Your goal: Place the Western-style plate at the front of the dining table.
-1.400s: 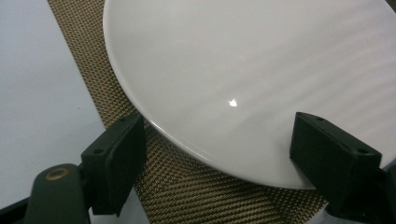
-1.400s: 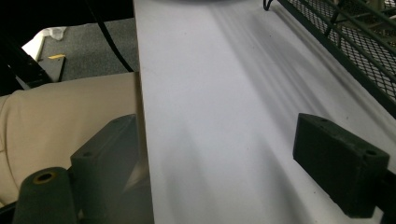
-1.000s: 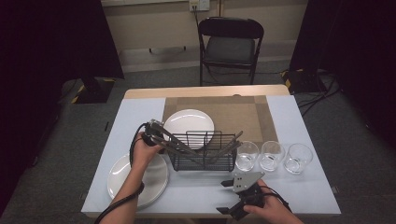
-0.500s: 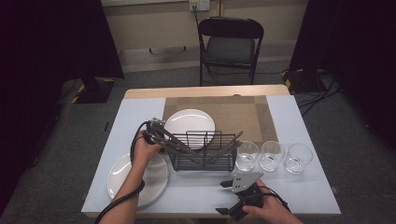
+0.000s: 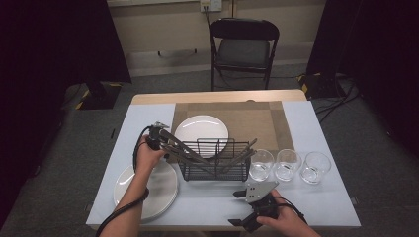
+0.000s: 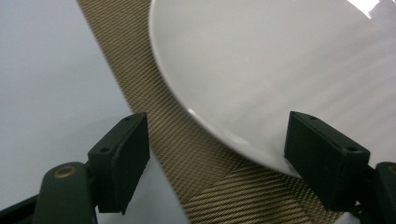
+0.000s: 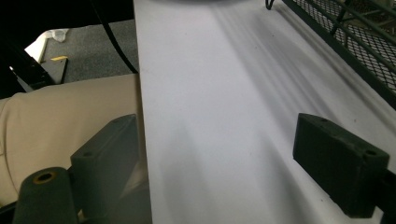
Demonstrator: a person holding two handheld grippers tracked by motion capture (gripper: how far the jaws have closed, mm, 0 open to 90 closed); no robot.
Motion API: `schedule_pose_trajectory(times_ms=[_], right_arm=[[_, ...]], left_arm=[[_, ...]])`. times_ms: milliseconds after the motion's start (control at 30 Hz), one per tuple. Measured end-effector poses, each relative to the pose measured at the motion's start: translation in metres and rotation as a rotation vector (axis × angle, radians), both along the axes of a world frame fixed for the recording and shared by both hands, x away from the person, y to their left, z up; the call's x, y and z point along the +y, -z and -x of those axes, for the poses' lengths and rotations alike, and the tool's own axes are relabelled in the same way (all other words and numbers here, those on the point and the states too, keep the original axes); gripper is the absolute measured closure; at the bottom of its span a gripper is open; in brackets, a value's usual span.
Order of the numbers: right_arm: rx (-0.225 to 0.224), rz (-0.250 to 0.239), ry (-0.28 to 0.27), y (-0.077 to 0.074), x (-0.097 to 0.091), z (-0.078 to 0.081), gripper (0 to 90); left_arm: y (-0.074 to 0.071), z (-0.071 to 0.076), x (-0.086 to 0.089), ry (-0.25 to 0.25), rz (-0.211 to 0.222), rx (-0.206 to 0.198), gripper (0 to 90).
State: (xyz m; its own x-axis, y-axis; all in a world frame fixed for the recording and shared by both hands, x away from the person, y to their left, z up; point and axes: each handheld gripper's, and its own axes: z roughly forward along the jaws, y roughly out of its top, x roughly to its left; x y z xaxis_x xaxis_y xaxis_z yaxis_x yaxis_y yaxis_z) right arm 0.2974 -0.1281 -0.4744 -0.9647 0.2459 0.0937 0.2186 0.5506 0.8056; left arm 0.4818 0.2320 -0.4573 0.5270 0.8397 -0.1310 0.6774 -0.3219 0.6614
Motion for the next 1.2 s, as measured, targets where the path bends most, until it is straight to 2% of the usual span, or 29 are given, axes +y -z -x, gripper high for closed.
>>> schedule_pose_trajectory(times_ms=[67,100,167,200,333,467,533,600,700,867,933,1200], right_arm=[[0.002,-0.001,0.002,0.000,0.000,0.000,13.7],[0.000,-0.001,0.000,-0.001,0.000,0.000,13.7],[0.000,-0.002,-0.003,-0.001,0.001,0.000,13.7],[0.000,-0.001,-0.003,0.000,0.001,0.000,13.7],[0.000,-0.001,-0.007,0.000,0.003,0.000,13.7],[-0.002,-0.004,-0.009,-0.002,0.004,0.001,13.6],[-0.001,-0.008,-0.005,-0.002,0.003,0.001,13.7],[0.001,-0.006,-0.001,-0.002,0.001,0.001,13.7],[0.000,-0.009,0.001,-0.002,0.001,0.000,13.7],[0.000,-0.010,-0.002,-0.002,0.002,0.001,13.7],[-0.001,-0.009,-0.003,-0.002,0.002,0.001,13.7],[-0.004,-0.008,-0.005,-0.002,0.003,0.001,13.7]], left_arm=[[-0.001,0.000,0.006,-0.023,0.010,-0.001,20.5],[-0.003,0.001,0.010,-0.025,-0.002,-0.003,20.5],[-0.005,0.002,0.014,-0.030,-0.001,-0.028,22.1],[-0.007,0.002,0.017,-0.027,-0.022,-0.033,23.1],[-0.004,0.001,0.020,-0.018,-0.054,0.007,20.6],[0.000,0.002,0.016,-0.026,-0.037,0.007,20.9],[0.002,0.002,0.013,-0.012,-0.053,0.012,20.7],[0.002,0.001,0.013,-0.011,-0.043,0.012,19.8],[0.002,0.003,0.014,-0.006,-0.057,0.019,21.1],[0.003,0.006,0.012,0.001,-0.063,0.009,21.5],[0.002,0.007,0.012,0.009,-0.059,0.021,21.5],[0.004,0.004,0.000,0.038,-0.046,0.000,22.1]])
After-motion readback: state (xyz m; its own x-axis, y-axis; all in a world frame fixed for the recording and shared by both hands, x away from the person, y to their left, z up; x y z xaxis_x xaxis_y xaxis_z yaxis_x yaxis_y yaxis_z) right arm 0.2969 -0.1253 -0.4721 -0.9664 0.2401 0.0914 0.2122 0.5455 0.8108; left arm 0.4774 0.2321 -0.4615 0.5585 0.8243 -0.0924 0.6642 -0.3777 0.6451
